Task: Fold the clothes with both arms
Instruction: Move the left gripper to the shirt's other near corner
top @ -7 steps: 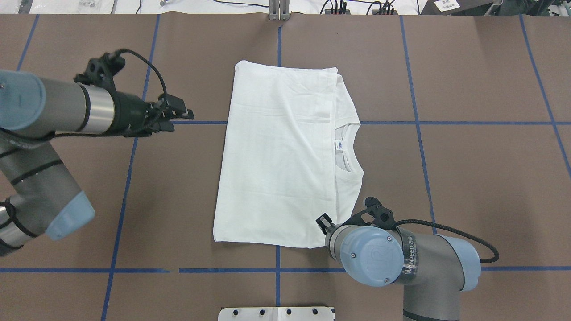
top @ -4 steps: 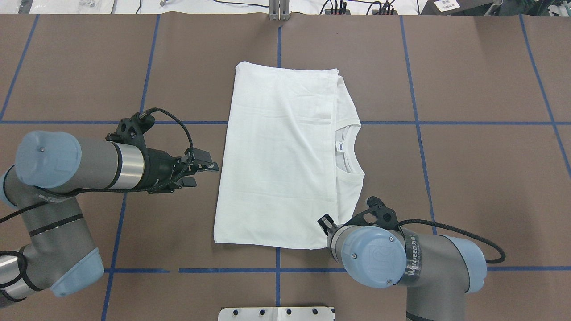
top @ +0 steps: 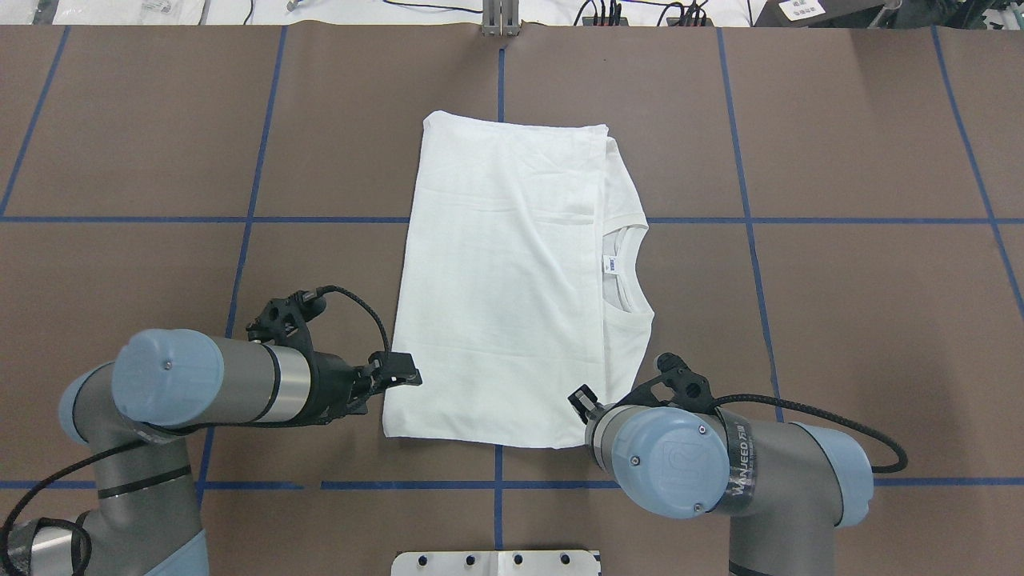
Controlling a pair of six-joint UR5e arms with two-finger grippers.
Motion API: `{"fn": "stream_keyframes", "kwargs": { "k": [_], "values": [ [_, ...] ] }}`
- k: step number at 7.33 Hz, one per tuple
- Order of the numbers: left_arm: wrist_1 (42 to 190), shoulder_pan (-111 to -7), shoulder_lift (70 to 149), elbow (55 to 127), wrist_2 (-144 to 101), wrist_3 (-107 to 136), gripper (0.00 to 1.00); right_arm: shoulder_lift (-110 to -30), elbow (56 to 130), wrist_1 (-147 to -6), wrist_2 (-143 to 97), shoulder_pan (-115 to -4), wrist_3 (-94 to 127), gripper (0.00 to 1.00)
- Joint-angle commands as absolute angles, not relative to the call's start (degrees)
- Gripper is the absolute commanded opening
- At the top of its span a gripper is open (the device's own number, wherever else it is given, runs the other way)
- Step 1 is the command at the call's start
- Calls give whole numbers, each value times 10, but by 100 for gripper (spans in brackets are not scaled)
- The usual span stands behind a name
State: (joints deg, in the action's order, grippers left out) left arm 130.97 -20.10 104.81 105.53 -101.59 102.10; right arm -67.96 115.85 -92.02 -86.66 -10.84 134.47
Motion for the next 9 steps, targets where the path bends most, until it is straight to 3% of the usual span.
{"fn": "stream_keyframes", "kwargs": {
  "k": [1,3,5,6,7,9],
  "values": [
    [1281,-173,1046,1058,-999,1024,84,-679,1158,-920,-867,-107,1345,0],
    [1274,-162,1046,1049,-996,1027,64,-679,1158,-920,-867,-107,1345,0],
    [1274,-161,1047,1051,-995,1040,50,-679,1159,-920,-867,-106,1345,0],
    [1274,-161,1045,1050,-994,1040,34,-679,1159,-920,-867,-106,1345,0],
    [1274,-161,1044,1051,-994,1040,3,-679,1159,-920,-867,-106,1345,0],
    [1274,-162,1044,1065,-994,1039,0,-679,1160,-920,-867,-107,1345,0]
  ]
}}
